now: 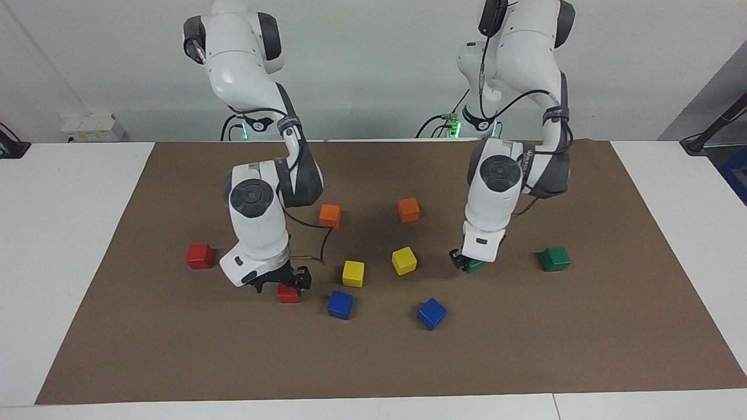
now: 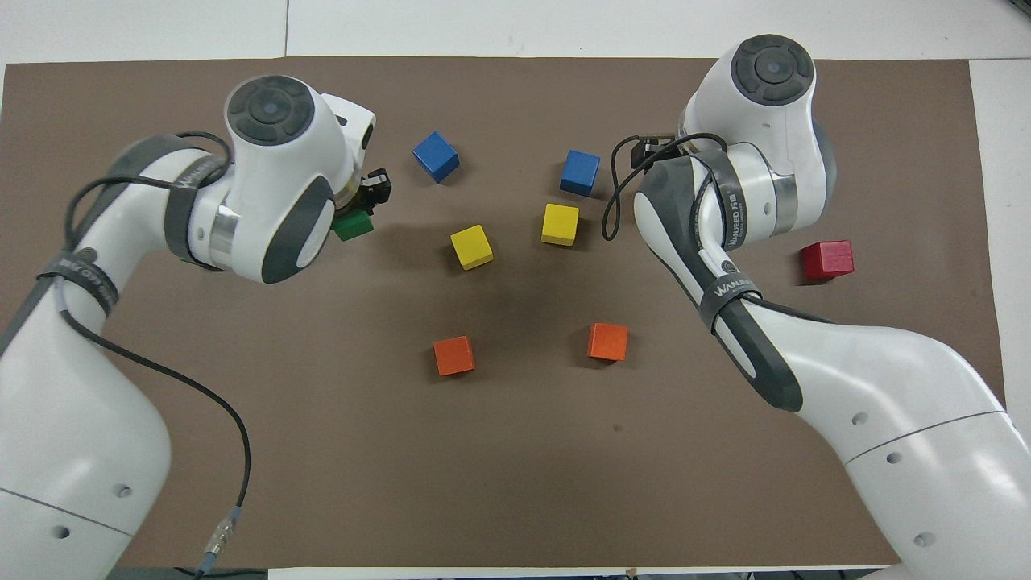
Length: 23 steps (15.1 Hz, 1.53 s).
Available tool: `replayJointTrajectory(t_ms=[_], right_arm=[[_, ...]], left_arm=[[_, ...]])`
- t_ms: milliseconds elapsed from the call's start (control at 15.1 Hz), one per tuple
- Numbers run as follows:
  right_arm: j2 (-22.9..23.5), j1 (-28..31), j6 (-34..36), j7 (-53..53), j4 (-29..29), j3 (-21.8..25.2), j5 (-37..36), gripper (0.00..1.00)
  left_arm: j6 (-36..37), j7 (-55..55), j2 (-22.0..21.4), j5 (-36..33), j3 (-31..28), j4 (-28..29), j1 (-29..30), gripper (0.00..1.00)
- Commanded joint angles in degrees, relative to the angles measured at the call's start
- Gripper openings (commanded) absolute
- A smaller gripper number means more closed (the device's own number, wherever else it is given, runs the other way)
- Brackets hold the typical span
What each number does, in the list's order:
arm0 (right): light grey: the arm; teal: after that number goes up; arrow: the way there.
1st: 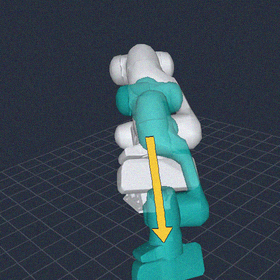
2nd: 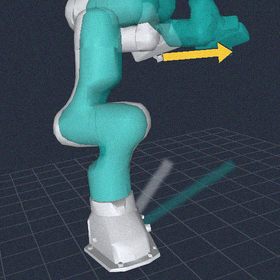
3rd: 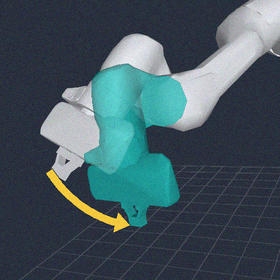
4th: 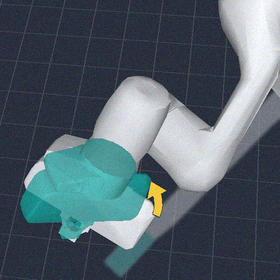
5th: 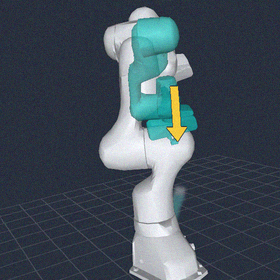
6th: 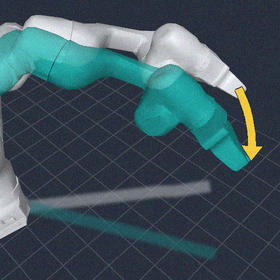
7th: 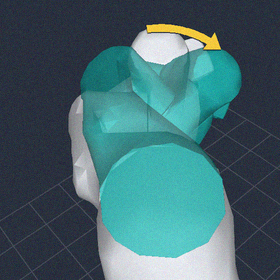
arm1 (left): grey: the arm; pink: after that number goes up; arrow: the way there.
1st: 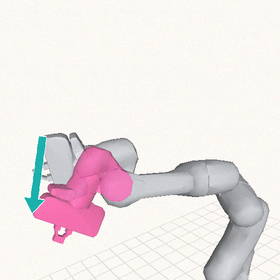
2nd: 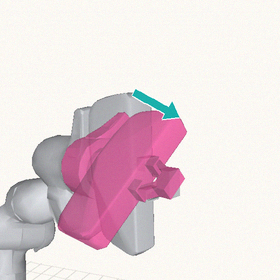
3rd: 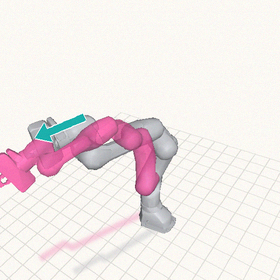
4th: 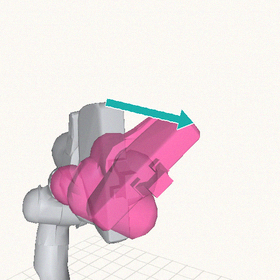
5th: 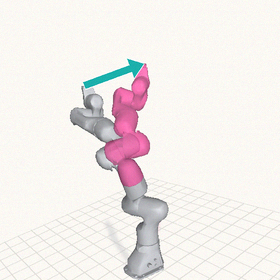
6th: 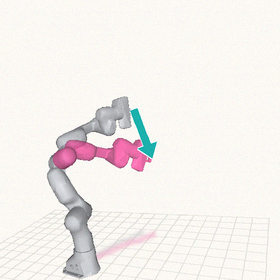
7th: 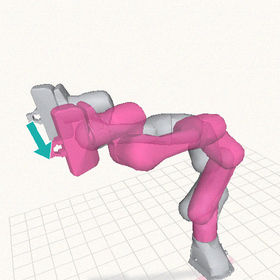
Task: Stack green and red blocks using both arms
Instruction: 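Set the green block beside green with the left gripper while the right gripper sets red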
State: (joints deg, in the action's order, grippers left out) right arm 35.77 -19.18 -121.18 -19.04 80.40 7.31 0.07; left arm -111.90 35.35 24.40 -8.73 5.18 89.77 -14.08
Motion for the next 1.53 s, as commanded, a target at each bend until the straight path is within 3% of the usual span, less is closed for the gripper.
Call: replayJointTrajectory(t_ms=[0,199,398,464,597,863,995,1194,1327,1460], right_arm=[[0.8,-0.2,-3.9,-1.2,1.6,-0.3,1.2,1.00],[0.6,-0.7,-7.0,-1.2,5.0,-0.3,1.3,1.00],[0.6,-0.9,-7.9,-1.2,6.5,-0.3,1.2,1.00],[0.4,-0.9,-9.3,-1.1,7.9,-0.3,1.2,0.87],[0.2,-0.9,-9.6,-1.1,8.5,-0.3,1.2,0.01],[-0.4,-0.3,-6.2,-1.2,6.7,-0.3,1.9,0.00],[-1.5,0.3,-1.1,-0.5,4.6,-0.2,1.8,0.00],[-8.1,2.4,5.9,4.4,5.6,0.0,1.4,0.00],[-13.4,5.7,9.7,9.9,9.2,-0.1,1.4,0.00],[-20.3,9.0,7.2,14.9,19.0,-0.1,1.8,0.00]], left_arm=[[4.5,-20.5,-5.5,-0.4,0.5,2.2,10.2,0.00],[-0.3,-33.0,-6.4,2.0,0.5,5.8,16.5,0.00],[-7.3,-40.0,-6.4,2.1,0.4,10.0,18.7,0.00],[-8.4,-40.9,-5.9,2.1,0.4,10.4,19.0,0.00],[-9.1,-41.2,-5.5,2.1,0.4,10.9,19.7,0.00],[-11.5,-43.6,-5.4,2.2,0.4,14.9,20.5,0.00],[-11.7,-43.4,-5.6,3.5,0.4,15.7,21.5,0.00],[-11.9,-43.1,-5.6,7.1,0.4,15.8,21.5,0.00],[-12.1,-42.8,-5.6,7.2,0.4,15.9,21.4,0.00],[-12.3,-41.3,-5.5,7.3,0.4,16.0,20.8,0.00]])
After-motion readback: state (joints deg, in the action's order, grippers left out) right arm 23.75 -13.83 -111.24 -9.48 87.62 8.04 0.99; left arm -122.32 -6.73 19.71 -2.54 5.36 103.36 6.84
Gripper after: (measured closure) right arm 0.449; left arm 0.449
